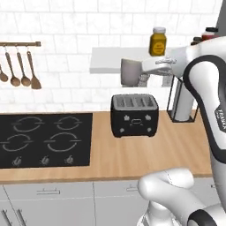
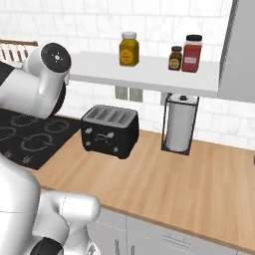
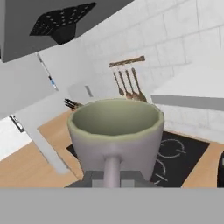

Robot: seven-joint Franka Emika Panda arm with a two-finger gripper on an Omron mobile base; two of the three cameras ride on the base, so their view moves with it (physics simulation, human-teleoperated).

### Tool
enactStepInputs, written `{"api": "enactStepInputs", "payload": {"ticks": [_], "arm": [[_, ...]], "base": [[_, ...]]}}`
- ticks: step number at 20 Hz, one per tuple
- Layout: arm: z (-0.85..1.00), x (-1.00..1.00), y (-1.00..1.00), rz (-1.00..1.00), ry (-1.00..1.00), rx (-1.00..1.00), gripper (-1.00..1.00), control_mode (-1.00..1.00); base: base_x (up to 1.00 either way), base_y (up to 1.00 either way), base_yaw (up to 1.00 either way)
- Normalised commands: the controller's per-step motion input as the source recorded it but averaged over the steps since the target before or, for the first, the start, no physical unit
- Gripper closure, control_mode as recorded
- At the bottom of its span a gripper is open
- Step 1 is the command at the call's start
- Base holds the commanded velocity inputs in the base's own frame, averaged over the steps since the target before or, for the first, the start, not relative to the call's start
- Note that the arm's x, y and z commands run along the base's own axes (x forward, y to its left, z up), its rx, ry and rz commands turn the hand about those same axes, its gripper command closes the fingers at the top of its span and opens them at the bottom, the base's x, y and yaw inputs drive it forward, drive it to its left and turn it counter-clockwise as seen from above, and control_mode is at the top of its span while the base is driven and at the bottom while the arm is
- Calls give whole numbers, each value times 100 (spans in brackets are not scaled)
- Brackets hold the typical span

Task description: Gather all objects into one cabinet and sort the glasses and bowls to opposite sides.

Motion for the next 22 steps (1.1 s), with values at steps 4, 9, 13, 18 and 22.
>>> {"api": "enactStepInputs", "payload": {"ticks": [4, 9, 13, 18, 22], "arm": [[0, 0, 0, 0, 0, 0, 100, 100], [0, 0, 0, 0, 0, 0, 100, 100], [0, 0, 0, 0, 0, 0, 100, 100], [0, 0, 0, 0, 0, 0, 100, 100], [0, 0, 0, 0, 0, 0, 100, 100]], "base": [[14, 95, 43], [16, 93, 47], [12, 84, 48], [11, 75, 51], [16, 59, 55]]}}
